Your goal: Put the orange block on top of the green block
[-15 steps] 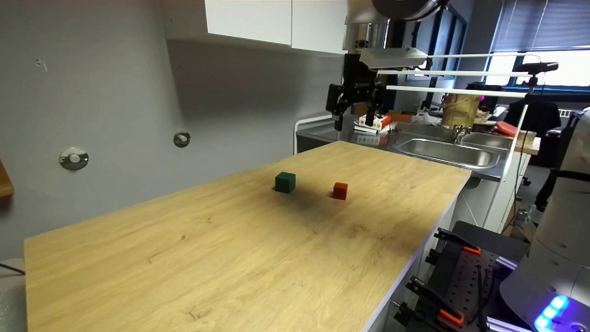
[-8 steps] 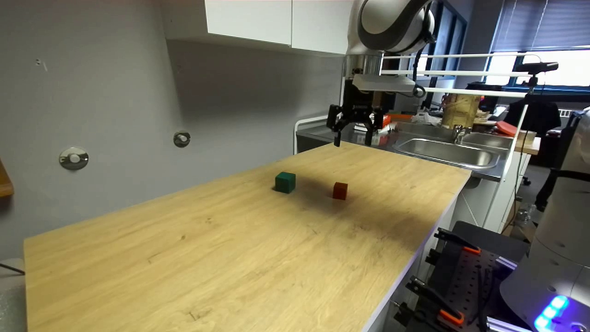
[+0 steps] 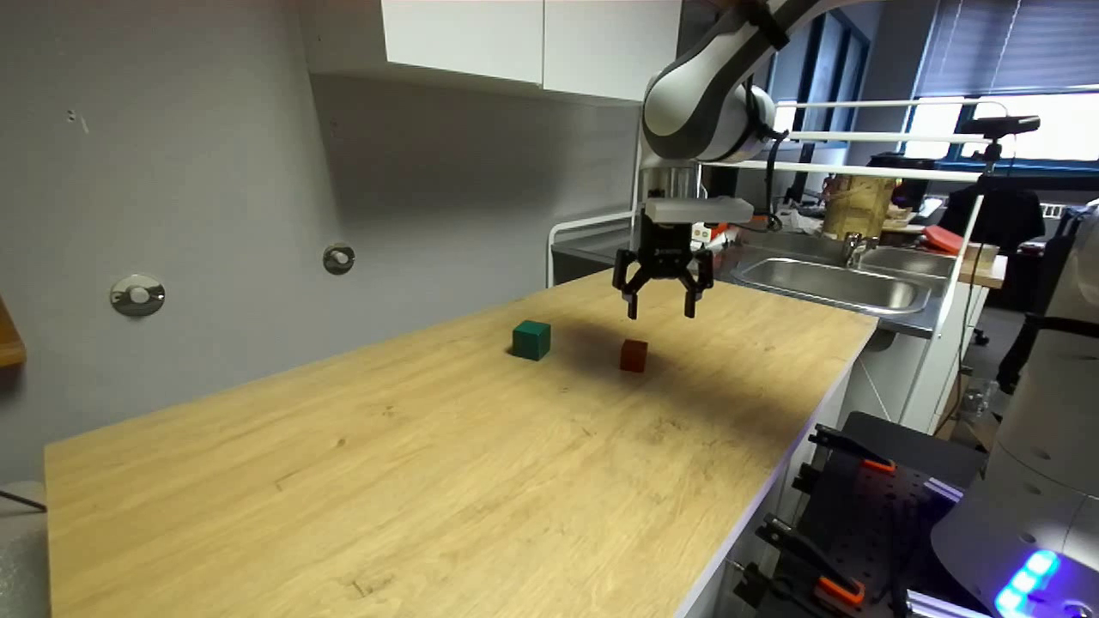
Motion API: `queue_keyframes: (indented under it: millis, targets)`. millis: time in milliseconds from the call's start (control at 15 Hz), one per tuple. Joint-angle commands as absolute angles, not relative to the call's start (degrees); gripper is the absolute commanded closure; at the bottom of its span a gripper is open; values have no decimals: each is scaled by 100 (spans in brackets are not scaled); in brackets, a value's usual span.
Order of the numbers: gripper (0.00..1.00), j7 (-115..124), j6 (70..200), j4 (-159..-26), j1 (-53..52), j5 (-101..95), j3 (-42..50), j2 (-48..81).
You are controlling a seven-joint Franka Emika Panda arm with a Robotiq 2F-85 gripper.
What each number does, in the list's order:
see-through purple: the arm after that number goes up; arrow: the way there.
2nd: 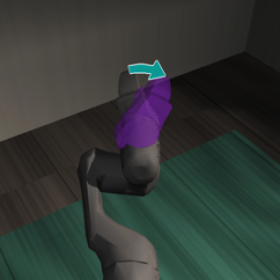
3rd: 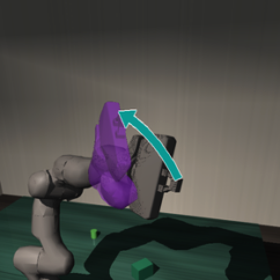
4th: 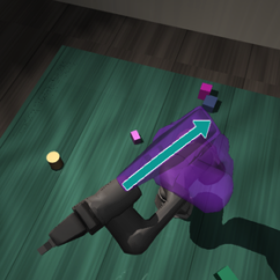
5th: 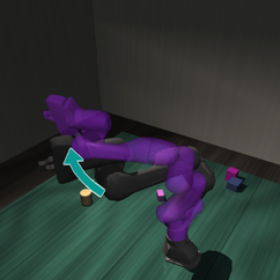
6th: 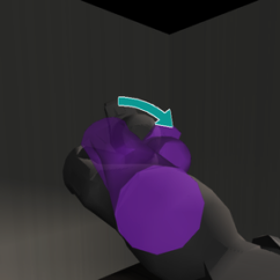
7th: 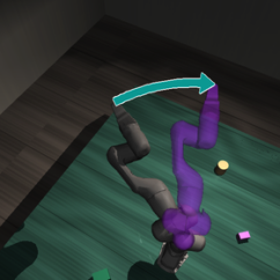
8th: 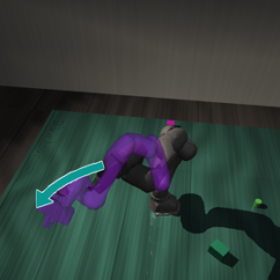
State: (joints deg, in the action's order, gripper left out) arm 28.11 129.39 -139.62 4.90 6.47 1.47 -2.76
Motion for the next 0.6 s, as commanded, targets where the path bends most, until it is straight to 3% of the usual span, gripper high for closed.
queue_keyframes:
  millis: [0,533]
  targets:
    - [0,2752,12868,-13527,443,922,227,371]
    - [0,2747,12755,-12702,386,937,336,1490]
